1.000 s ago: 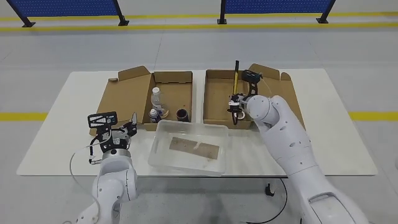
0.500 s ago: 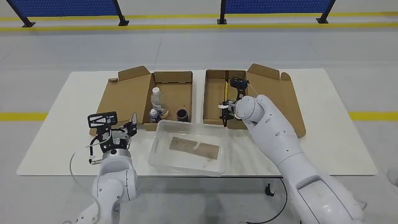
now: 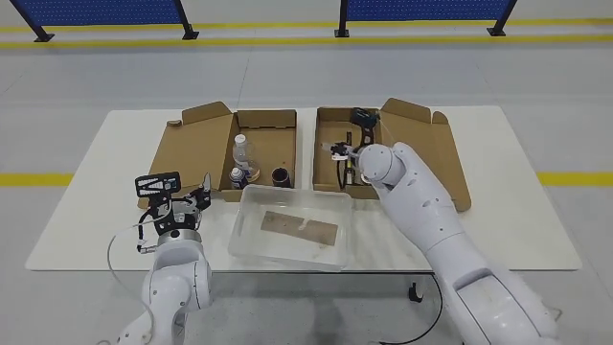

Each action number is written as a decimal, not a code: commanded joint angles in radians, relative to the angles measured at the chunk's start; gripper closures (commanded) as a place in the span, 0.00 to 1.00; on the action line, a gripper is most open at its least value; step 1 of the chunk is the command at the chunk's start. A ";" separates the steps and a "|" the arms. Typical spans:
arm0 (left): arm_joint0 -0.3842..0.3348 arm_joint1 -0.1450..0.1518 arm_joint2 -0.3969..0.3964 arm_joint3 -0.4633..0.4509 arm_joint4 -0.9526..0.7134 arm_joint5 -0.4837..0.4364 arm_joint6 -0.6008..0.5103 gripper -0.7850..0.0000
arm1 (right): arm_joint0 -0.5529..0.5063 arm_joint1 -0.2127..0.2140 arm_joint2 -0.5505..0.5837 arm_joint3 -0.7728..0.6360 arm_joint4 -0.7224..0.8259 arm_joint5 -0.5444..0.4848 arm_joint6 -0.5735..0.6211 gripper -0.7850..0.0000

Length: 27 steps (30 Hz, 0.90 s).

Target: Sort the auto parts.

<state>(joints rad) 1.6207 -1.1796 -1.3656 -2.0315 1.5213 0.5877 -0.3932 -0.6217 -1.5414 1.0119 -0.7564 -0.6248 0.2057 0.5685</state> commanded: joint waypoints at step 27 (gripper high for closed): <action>0.000 0.000 0.000 0.000 0.000 0.000 0.000 0.00 | -0.836 0.115 0.405 -1.195 0.096 0.087 -0.195 0.00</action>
<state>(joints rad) 1.6207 -1.1796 -1.3656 -2.0315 1.5213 0.5877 -0.3932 -1.4553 -1.4264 1.4174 -1.9506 -0.5301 0.2886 0.3788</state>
